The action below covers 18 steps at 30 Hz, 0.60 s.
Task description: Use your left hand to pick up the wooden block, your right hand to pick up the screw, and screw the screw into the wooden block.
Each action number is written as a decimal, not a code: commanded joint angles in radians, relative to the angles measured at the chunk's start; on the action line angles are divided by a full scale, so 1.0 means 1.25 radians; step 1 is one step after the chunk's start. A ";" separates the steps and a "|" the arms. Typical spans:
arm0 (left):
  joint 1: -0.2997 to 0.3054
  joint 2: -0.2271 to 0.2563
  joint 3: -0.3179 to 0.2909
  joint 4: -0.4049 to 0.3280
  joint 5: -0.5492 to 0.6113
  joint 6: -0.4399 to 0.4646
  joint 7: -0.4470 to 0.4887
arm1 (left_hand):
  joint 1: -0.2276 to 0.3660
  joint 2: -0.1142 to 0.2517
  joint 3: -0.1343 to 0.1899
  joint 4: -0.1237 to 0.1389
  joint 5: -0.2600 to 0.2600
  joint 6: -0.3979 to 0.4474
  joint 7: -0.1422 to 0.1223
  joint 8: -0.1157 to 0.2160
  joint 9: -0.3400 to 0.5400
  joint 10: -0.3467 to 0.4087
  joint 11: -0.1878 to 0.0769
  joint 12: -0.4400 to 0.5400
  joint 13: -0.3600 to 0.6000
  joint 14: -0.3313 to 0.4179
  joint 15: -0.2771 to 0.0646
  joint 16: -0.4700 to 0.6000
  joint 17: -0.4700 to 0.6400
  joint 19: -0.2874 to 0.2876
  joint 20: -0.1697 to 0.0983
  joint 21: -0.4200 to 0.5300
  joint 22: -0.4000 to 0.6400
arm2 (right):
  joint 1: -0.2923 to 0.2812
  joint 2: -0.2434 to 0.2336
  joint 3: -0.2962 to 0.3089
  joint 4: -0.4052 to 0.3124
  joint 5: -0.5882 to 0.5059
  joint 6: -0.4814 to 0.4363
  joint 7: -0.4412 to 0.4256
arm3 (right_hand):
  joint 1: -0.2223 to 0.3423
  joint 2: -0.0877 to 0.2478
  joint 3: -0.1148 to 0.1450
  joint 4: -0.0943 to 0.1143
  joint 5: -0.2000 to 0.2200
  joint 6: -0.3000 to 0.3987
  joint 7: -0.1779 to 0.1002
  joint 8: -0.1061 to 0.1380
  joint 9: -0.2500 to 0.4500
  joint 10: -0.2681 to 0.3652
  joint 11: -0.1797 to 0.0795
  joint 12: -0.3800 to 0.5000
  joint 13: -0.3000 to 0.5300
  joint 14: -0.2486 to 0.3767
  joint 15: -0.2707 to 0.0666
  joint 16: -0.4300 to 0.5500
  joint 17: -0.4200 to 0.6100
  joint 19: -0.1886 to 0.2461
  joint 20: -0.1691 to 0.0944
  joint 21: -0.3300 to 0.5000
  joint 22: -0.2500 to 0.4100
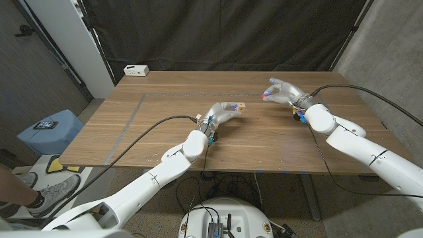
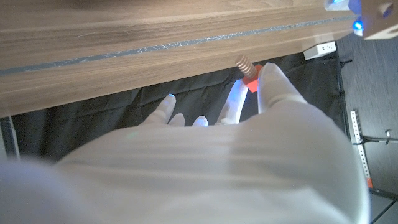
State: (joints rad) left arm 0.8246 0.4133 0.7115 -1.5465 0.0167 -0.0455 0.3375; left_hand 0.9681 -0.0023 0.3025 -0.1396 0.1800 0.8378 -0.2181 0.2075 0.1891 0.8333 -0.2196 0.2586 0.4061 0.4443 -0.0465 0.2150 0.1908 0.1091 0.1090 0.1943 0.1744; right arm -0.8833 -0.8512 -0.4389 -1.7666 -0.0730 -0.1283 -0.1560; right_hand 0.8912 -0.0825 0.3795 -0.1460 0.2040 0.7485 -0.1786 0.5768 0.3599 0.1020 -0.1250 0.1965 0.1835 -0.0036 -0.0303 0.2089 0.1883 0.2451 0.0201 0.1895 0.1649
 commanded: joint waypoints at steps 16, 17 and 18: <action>-0.033 -0.030 0.009 0.083 -0.021 -0.071 -0.031 | 0.002 0.010 -0.004 0.000 -0.002 0.008 0.001 0.004 0.004 0.004 -0.002 -0.002 0.003 0.000 -0.082 0.003 0.002 0.001 0.000 0.003 0.004 | -0.091 0.074 0.078 -0.062 0.201 0.002 -0.119 | -0.006 0.012 -0.011 0.003 -0.005 -0.002 0.012 0.010 0.009 0.005 0.009 0.000 0.003 0.002 -0.006 0.001 0.005 0.007 0.000 0.003 0.005; -0.033 -0.032 0.009 0.086 -0.023 -0.074 -0.031 | 0.002 0.010 -0.004 0.000 -0.002 0.008 0.001 0.004 0.004 0.004 -0.002 -0.002 0.003 -0.001 -0.083 0.003 0.002 0.000 0.001 0.003 0.004 | -0.093 0.079 0.080 -0.060 0.208 0.009 -0.122 | -0.006 0.012 -0.011 0.003 -0.005 -0.001 0.012 0.010 0.010 0.005 0.011 0.000 0.003 0.002 -0.006 0.001 0.005 0.007 0.000 0.003 0.005; -0.033 -0.033 0.009 0.089 -0.024 -0.076 -0.031 | 0.002 0.010 -0.004 0.000 -0.002 0.008 0.001 0.004 0.004 0.004 -0.002 -0.002 0.003 -0.001 -0.083 0.003 0.002 0.000 0.001 0.003 0.004 | -0.094 0.083 0.080 -0.057 0.213 0.016 -0.123 | -0.006 0.013 -0.011 0.003 -0.006 0.000 0.014 0.011 0.010 0.005 0.011 -0.001 0.003 0.003 -0.006 0.001 0.005 0.007 0.000 0.003 0.005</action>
State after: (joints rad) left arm 0.7939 0.3904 0.7199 -1.4768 0.0003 -0.1046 0.3068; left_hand 0.9684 -0.0021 0.2998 -0.1424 0.1800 0.8399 -0.2159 0.2065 0.1890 0.8333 -0.2196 0.2586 0.4058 0.4443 -0.0465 0.2150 0.1909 0.1092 0.1090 0.1943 0.1744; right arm -0.9652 -0.7939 -0.3667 -1.8207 0.1030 -0.1262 -0.2540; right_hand 0.8859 -0.0772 0.3670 -0.1419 0.1980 0.7397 -0.1689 0.5846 0.3696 0.1091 -0.1178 0.1965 0.1835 -0.0036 -0.0303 0.2089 0.1883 0.2467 0.0217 0.1895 0.1649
